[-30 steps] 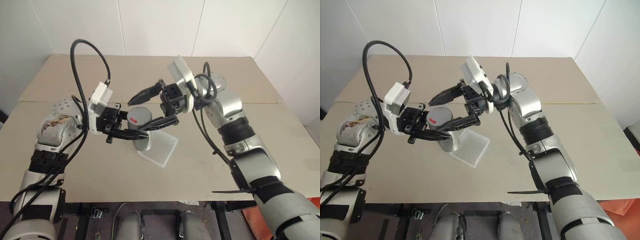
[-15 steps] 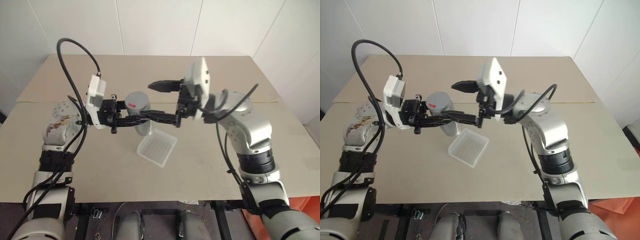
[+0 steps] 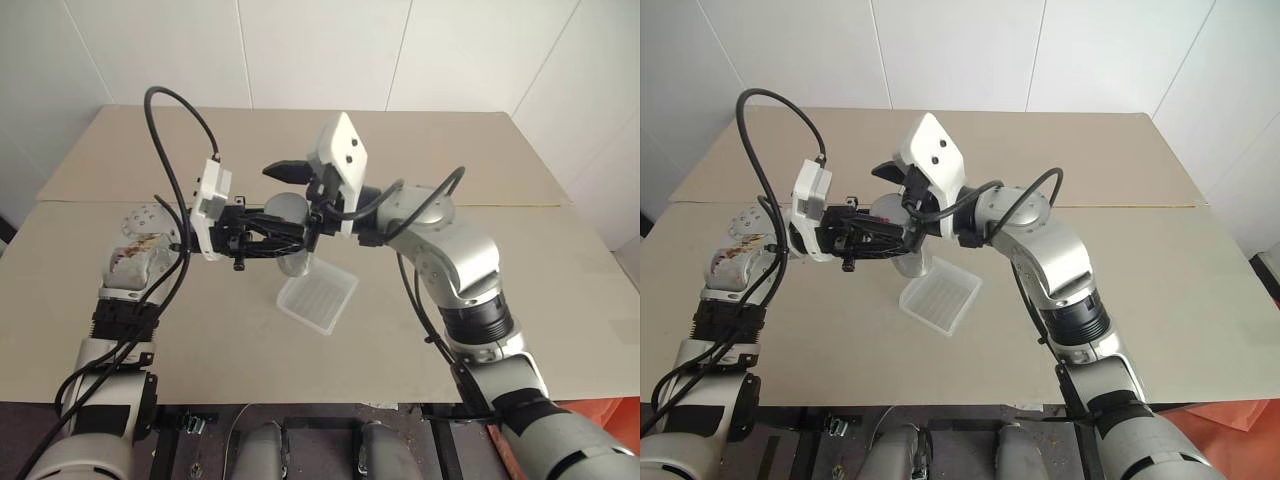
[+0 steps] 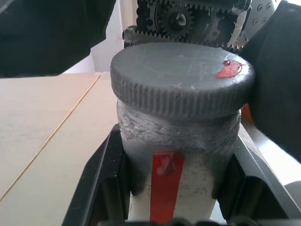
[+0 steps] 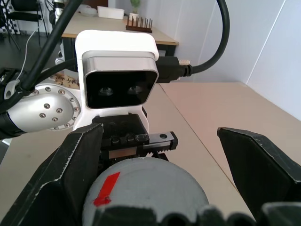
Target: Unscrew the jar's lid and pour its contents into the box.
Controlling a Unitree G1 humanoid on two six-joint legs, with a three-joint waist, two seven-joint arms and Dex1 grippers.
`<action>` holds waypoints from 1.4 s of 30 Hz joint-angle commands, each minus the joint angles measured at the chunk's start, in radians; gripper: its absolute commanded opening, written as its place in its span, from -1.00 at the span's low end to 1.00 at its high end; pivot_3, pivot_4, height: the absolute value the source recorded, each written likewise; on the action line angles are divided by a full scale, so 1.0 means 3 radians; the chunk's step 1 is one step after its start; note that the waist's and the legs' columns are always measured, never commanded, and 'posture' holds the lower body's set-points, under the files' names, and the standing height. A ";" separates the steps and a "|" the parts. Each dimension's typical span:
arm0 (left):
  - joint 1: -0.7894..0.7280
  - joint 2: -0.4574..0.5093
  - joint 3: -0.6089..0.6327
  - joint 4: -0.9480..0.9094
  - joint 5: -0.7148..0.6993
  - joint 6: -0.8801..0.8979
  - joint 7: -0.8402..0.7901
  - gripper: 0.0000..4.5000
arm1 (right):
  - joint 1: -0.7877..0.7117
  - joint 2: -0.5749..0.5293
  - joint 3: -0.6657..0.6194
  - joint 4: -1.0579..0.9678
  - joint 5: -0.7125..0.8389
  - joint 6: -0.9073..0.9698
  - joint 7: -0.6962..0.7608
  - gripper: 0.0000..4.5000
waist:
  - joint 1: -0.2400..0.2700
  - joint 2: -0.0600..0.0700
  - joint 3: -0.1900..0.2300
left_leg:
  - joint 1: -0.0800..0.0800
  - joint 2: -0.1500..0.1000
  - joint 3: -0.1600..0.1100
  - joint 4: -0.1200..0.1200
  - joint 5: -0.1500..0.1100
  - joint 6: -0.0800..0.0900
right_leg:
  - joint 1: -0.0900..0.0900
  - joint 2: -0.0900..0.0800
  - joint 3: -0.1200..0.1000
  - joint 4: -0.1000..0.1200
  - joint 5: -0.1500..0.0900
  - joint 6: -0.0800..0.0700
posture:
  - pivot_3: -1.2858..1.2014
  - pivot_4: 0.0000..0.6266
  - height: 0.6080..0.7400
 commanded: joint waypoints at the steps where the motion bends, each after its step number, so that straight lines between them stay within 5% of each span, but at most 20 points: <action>1: 0.0046 0.0143 0.0111 -0.0169 -0.0074 0.0000 -0.0073 -0.14 | -0.0022 -0.0212 -0.0218 -0.0036 -0.0041 0.0013 -0.0033 0.98 | -0.0003 0.0000 0.0000 | 0.0000 0.0000 -0.0001 0.0000 0.0000 0.0000 | 0.0000 0.0000 0.0000 0.0000 0.0000 0.0000 | 0.03 -0.52 1.00; 19: 0.0168 0.0365 0.0213 -0.0259 -0.0142 0.0110 -0.0106 -0.14 | 0.0182 -0.0740 -0.0474 -0.0149 0.0154 -0.0100 0.0142 0.98 | 0.0003 0.0000 0.0000 | -0.0002 0.0000 0.0006 -0.0002 0.0000 0.0000 | -0.0007 0.0000 0.0002 -0.0002 0.0000 0.0000 | 0.03 -0.52 1.00; 27: 0.0014 0.0173 0.0096 -0.0031 -0.0012 -0.0003 -0.0084 -0.14 | 0.0103 -0.0484 -0.0374 -0.0606 0.0539 0.0135 0.0175 0.98 | -0.0002 0.0000 0.0000 | -0.0003 0.0000 0.0003 -0.0001 0.0000 0.0000 | -0.0007 0.0000 0.0003 -0.0001 0.0000 0.0000 | 0.03 -0.52 1.00; 34: -0.0075 0.0107 0.0060 0.0076 0.0023 -0.0059 -0.0123 -0.14 | -0.0072 -0.0097 0.0012 -0.0451 0.0198 0.0233 -0.0211 0.98 | -0.0006 0.0000 0.0000 | -0.0002 0.0000 0.0003 0.0000 0.0000 0.0000 | -0.0007 0.0000 0.0003 0.0002 0.0000 0.0000 | 0.03 -0.52 1.00; 42: -0.0034 0.0181 0.0088 0.0006 0.0009 -0.0028 -0.0133 -0.14 | -0.0130 -0.0063 0.0029 -0.0266 0.0036 0.0213 -0.0288 0.98 | 0.0000 0.0000 0.0000 | -0.0004 -0.0001 0.0004 0.0000 0.0000 0.0000 | -0.0007 0.0000 0.0002 0.0001 0.0000 0.0000 | 0.03 -0.52 1.00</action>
